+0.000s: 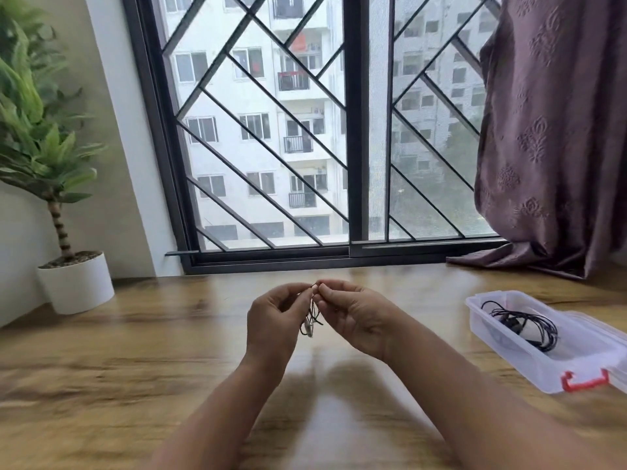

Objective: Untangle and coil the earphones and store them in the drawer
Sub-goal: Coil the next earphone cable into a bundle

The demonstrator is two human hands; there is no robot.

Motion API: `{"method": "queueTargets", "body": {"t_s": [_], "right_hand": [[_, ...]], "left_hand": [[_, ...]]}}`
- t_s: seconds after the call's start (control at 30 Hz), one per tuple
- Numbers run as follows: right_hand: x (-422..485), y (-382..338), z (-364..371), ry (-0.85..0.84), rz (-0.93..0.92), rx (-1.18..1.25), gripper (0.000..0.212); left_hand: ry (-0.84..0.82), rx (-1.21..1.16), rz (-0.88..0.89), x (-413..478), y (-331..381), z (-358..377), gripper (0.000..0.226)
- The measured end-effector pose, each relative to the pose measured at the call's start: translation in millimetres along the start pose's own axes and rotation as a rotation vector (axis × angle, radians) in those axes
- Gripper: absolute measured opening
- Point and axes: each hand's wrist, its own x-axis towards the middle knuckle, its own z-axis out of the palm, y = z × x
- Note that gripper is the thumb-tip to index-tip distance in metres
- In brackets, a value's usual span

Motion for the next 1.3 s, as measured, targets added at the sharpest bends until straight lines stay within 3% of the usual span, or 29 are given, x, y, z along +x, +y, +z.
{"method": "queueTargets", "body": {"t_s": [0.17, 0.5, 0.63, 0.9, 1.07, 1.13, 1.2, 1.3], "right_hand": [[-0.3, 2.3, -1.0, -0.005, 0.033, 0.02, 0.012], [0.9, 3.5, -0.8, -0.066, 0.154, 0.085, 0.017], [2.0, 4.0, -1.2, -0.088, 0.19, 0.095, 0.006], [2.2, 6.3, -2.7, -0.124, 0.225, 0.026, 0.013], [3.5, 7.5, -1.7, -0.088, 0.198, 0.047, 0.054], [4.3, 8.0, -2.2, -0.085, 0.197, 0.048, 0.058], [5.8, 8.9, -3.4, -0.069, 0.199, 0.047, 0.05], [7.3, 8.7, -5.4, -0.069, 0.198, 0.027, 0.019]], "left_hand": [[0.02, -0.07, -0.031, -2.2, 3.8, 5.2, 0.008], [0.126, 0.127, 0.023, -6.0, 6.8, 6.0, 0.011], [0.15, 0.169, 0.006, -6.3, 6.2, 6.1, 0.013], [0.13, 0.23, 0.029, -8.2, 8.1, 6.1, 0.015], [0.135, 0.283, 0.045, -8.7, 9.6, 6.3, 0.014], [0.137, 0.301, 0.055, -9.0, 10.2, 6.8, 0.014], [0.14, 0.333, 0.074, -8.8, 10.1, 6.5, 0.015], [0.134, 0.397, 0.106, -7.8, 9.3, 5.4, 0.014]]}}
